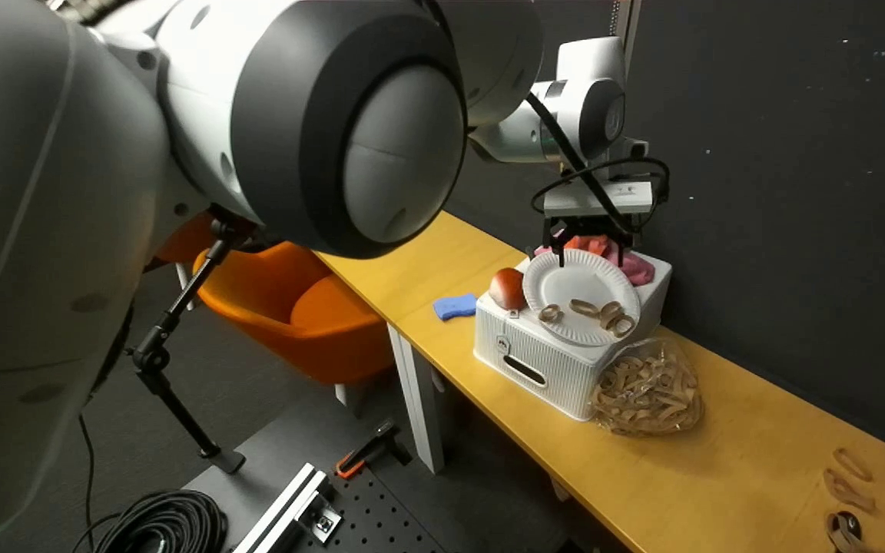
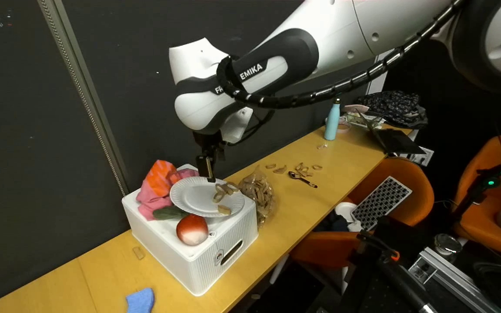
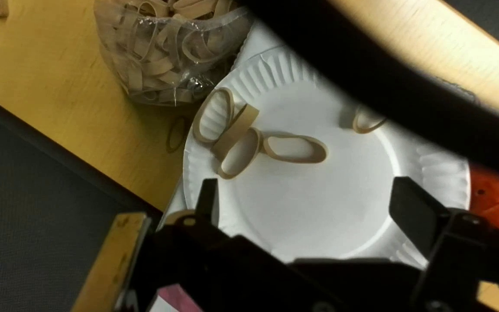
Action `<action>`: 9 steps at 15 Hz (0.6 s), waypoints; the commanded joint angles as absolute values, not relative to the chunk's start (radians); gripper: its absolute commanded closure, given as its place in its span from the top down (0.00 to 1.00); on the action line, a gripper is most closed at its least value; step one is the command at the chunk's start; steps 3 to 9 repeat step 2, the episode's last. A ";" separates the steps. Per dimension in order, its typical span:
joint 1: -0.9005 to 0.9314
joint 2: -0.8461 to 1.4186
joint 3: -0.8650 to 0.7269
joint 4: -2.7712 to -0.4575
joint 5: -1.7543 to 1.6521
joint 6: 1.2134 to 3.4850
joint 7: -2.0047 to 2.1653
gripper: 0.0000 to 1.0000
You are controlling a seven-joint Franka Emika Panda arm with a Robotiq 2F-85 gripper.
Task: Put some rubber bands on the plate then put the plate on the basket
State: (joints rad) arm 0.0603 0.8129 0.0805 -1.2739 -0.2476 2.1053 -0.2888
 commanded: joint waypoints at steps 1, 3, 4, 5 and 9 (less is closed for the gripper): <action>0.064 0.812 0.068 -1.281 -0.227 2.124 -0.293 1.00; 0.059 0.810 0.068 -1.290 -0.220 2.142 -0.293 1.00; 0.059 0.810 0.068 -1.290 -0.220 2.142 -0.293 1.00; 0.059 0.810 0.068 -1.290 -0.220 2.142 -0.293 1.00; 0.059 0.810 0.068 -1.290 -0.220 2.142 -0.293 1.00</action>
